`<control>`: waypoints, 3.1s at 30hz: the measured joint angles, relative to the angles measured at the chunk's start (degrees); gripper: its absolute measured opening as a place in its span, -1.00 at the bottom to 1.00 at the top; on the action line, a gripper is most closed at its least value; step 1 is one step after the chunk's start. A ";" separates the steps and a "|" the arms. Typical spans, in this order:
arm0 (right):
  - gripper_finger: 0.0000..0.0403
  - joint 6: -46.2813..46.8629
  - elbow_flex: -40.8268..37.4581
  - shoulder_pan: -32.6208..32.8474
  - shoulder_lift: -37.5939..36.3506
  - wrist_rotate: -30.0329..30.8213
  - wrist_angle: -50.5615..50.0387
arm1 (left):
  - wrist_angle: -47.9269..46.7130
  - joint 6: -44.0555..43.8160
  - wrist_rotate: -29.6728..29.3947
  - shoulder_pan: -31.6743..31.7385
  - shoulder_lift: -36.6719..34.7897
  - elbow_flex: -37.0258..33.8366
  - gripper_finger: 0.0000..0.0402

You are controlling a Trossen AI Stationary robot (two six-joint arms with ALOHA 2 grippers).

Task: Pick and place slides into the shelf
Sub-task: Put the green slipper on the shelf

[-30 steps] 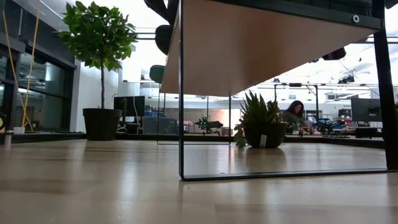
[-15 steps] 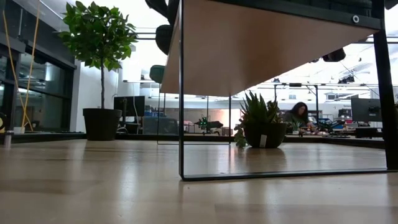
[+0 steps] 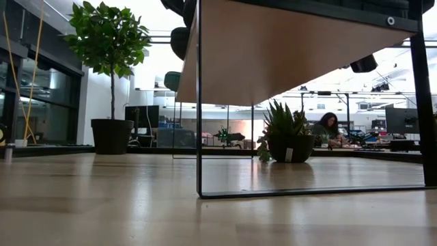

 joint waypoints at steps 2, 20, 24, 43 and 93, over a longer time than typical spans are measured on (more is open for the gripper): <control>-0.96 -0.21 0.00 -0.49 0.47 -1.24 -0.75 | 0.01 0.00 0.00 0.00 0.00 0.00 0.00; -0.96 1.74 0.02 -1.34 1.76 -7.32 -1.45 | 0.01 0.00 -0.39 0.04 0.00 0.00 0.00; -0.96 2.90 0.02 -2.22 1.85 -8.77 -1.51 | 0.03 0.00 -0.39 0.04 0.00 0.00 0.00; -0.96 5.99 0.02 -5.38 2.17 -9.74 -4.05 | 0.08 0.00 -0.40 0.04 0.00 0.00 -0.01; -0.92 8.19 0.02 -5.61 12.24 -12.70 6.13 | 0.27 0.26 -0.42 0.04 0.00 0.00 0.00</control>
